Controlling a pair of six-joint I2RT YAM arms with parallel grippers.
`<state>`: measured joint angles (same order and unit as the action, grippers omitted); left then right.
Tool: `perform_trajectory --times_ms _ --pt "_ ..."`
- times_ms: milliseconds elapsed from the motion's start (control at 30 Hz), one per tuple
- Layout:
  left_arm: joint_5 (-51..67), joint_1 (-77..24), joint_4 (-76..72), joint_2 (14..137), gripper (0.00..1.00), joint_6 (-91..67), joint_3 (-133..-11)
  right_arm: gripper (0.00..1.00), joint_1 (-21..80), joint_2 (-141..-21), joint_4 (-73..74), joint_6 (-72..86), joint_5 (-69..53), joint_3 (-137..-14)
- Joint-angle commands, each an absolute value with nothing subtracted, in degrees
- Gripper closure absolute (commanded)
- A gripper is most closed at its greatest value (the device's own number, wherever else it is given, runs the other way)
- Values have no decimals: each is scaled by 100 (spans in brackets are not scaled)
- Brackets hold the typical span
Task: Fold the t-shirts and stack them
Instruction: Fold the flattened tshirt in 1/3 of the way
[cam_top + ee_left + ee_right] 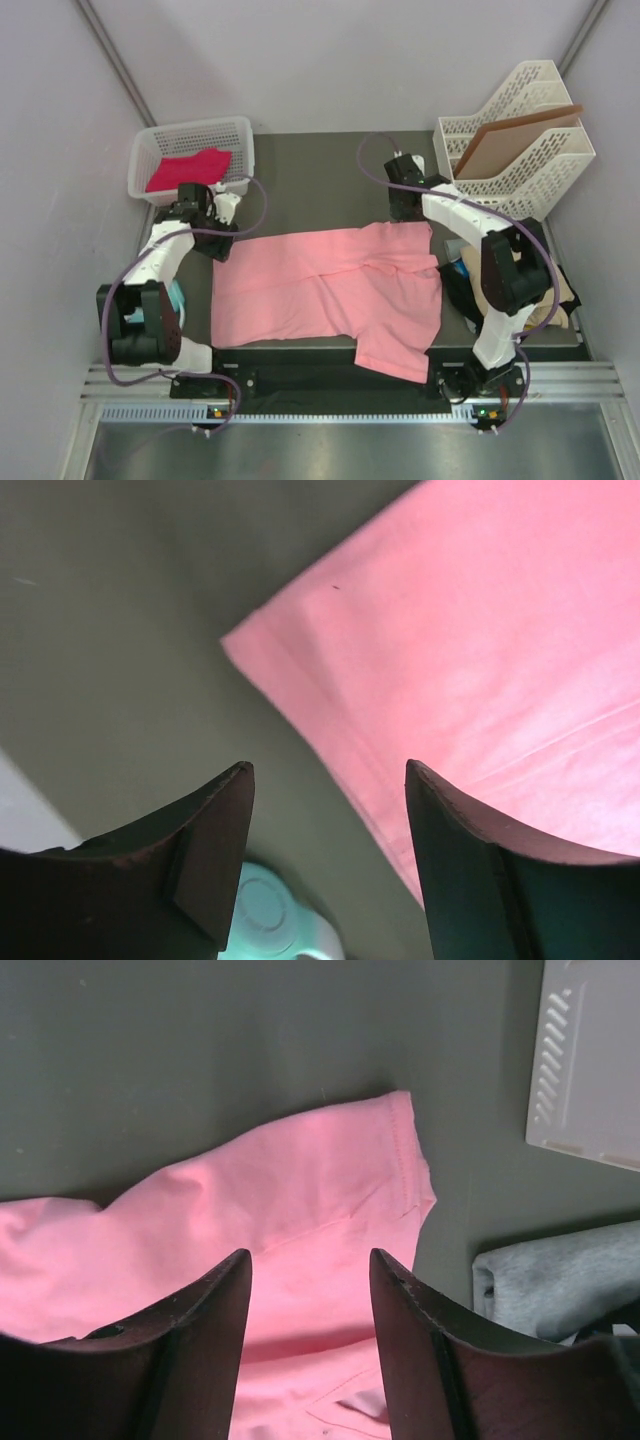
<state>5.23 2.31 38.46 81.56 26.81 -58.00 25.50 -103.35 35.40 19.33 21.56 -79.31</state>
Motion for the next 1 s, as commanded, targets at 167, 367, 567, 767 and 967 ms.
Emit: perform_trajectory --times_ms 167,367,567,767,967 --pt "904 202 3647 8955 35 2443 -5993 54 2224 -10766 3313 2021 1846 -8068" --pt "1010 132 3823 9834 38 2329 -6555 55 1978 -11021 3269 2127 1468 -8033" --pt "1151 88 3929 10274 40 2390 -6724 56 1969 -11004 3111 2180 1257 -7709" --pt "582 26 3692 10652 41 2277 -6767 56 1899 -11337 3146 2268 1169 -7795" --pt "132 26 3814 11389 42 2048 -7486 56 1688 -11707 3278 2329 1072 -8130"
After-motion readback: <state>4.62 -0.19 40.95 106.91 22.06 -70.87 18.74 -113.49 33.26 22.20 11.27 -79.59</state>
